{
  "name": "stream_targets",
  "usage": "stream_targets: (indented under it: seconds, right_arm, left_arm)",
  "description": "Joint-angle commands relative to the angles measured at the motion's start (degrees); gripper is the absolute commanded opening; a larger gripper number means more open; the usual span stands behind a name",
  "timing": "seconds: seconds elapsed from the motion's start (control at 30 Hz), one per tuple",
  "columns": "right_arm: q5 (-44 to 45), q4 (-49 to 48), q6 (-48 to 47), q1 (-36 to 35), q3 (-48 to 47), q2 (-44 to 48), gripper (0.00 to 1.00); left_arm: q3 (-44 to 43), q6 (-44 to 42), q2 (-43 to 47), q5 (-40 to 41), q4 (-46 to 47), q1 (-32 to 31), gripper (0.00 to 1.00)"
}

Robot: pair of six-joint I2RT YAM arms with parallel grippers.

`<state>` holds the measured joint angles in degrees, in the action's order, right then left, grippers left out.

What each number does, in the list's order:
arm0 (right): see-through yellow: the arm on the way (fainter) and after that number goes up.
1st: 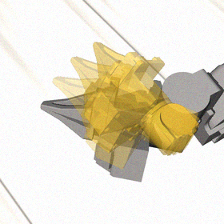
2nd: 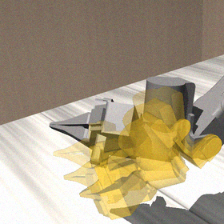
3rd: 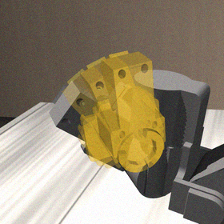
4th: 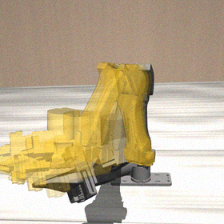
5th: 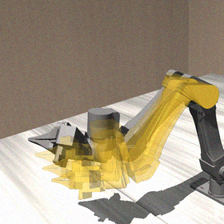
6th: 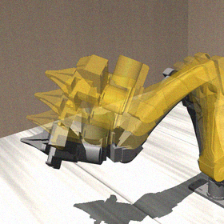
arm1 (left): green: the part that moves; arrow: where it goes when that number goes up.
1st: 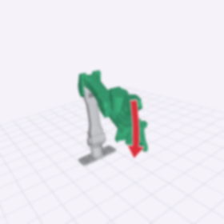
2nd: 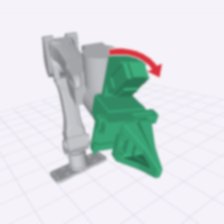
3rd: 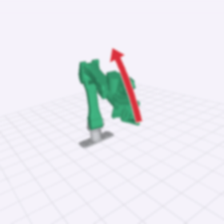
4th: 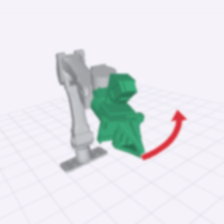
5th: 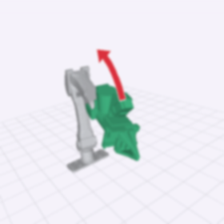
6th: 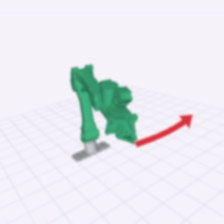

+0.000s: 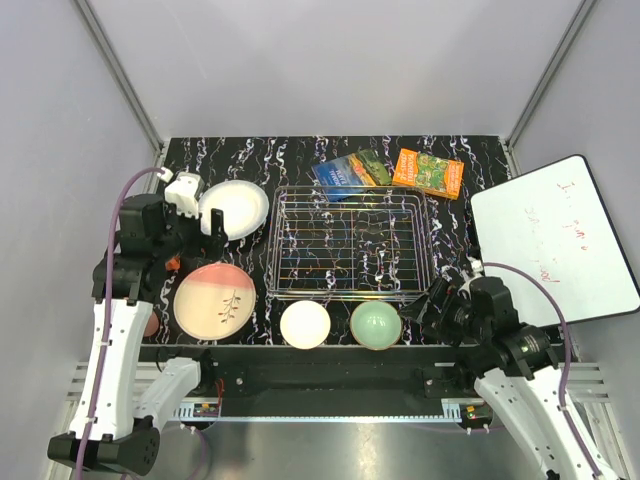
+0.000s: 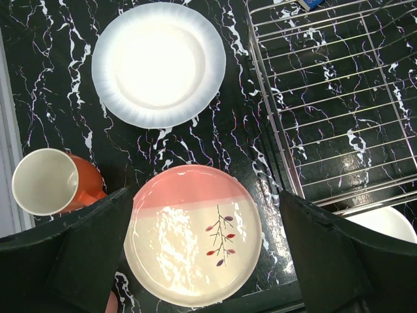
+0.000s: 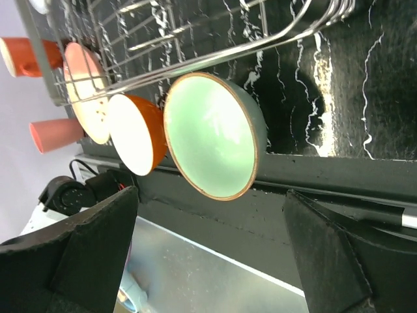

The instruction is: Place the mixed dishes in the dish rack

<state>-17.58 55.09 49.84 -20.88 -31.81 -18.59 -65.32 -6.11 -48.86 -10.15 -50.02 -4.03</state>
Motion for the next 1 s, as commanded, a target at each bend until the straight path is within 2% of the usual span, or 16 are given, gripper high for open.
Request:
stream_targets:
  seconds: [0.0,0.07,0.23,0.7,0.83,0.97]
  right_arm:
    - [-3.8,-4.0,-0.4,-0.1,2.5,-2.4,1.00]
    - [-5.4,-6.7,-1.0,-0.1,5.1,-4.3,1.00]
    - [-0.6,-7.5,-4.0,0.0,6.3,-8.2,1.00]
    - [2.5,-16.8,-3.3,-1.2,10.6,-10.6,1.00]
    - [4.9,-18.3,-2.5,-4.6,10.0,-14.1,0.97]
    - [9.6,-19.2,-0.8,-11.3,8.1,-19.0,0.94]
  left_arm:
    - [-2.4,0.3,0.2,-1.0,2.3,0.3,0.99]
    - [-2.4,0.3,0.1,-0.9,2.3,0.3,0.99]
    - [-2.4,0.2,-0.4,-0.9,2.3,0.3,0.99]
    - [-1.6,0.6,-1.5,-1.1,3.5,0.3,0.99]
    - [-1.3,1.1,-1.9,-1.4,4.3,0.3,0.99]
    - [-1.0,1.1,-2.0,-1.2,4.9,0.3,0.99]
